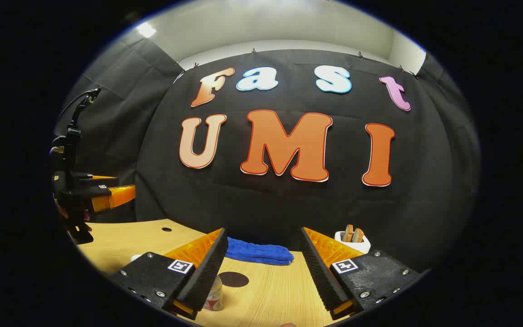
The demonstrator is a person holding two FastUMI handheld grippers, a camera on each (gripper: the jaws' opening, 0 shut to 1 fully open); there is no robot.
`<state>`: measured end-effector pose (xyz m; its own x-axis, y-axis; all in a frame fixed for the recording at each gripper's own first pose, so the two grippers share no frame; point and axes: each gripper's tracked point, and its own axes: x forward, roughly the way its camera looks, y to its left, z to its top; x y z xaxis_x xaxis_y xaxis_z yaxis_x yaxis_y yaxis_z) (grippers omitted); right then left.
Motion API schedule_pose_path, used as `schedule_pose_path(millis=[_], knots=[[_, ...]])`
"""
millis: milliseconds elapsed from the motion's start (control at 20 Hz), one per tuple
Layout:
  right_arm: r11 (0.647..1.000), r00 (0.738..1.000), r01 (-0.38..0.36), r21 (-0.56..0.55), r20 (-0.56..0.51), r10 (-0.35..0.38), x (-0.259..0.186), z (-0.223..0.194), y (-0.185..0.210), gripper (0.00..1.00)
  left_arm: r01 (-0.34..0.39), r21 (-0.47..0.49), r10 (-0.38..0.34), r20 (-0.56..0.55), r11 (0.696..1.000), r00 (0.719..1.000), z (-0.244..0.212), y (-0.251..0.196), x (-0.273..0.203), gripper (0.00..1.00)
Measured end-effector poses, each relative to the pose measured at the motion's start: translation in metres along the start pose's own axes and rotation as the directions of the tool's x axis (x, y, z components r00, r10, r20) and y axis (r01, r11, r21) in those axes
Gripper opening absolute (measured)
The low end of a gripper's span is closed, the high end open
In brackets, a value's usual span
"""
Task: Open the teacup lid with one hand, grasp the water bottle and pour water into the teacup with the other hand; after pouring, place the water bottle on the coaster and then close the teacup lid.
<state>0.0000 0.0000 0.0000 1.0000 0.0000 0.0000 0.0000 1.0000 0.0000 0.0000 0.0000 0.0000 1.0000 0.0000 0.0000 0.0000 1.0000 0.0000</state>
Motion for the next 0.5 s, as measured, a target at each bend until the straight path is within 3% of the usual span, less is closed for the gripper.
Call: schedule_pose_path(millis=[500], knots=[[1.000, 1.000, -0.006, 0.022, -0.012, 0.006, 0.0022, -0.0028, -0.0046, 0.95, -0.006, 0.008, 0.006, -0.002, 1.000, 1.000, -0.0045, -0.0005, -0.0008, 0.96]])
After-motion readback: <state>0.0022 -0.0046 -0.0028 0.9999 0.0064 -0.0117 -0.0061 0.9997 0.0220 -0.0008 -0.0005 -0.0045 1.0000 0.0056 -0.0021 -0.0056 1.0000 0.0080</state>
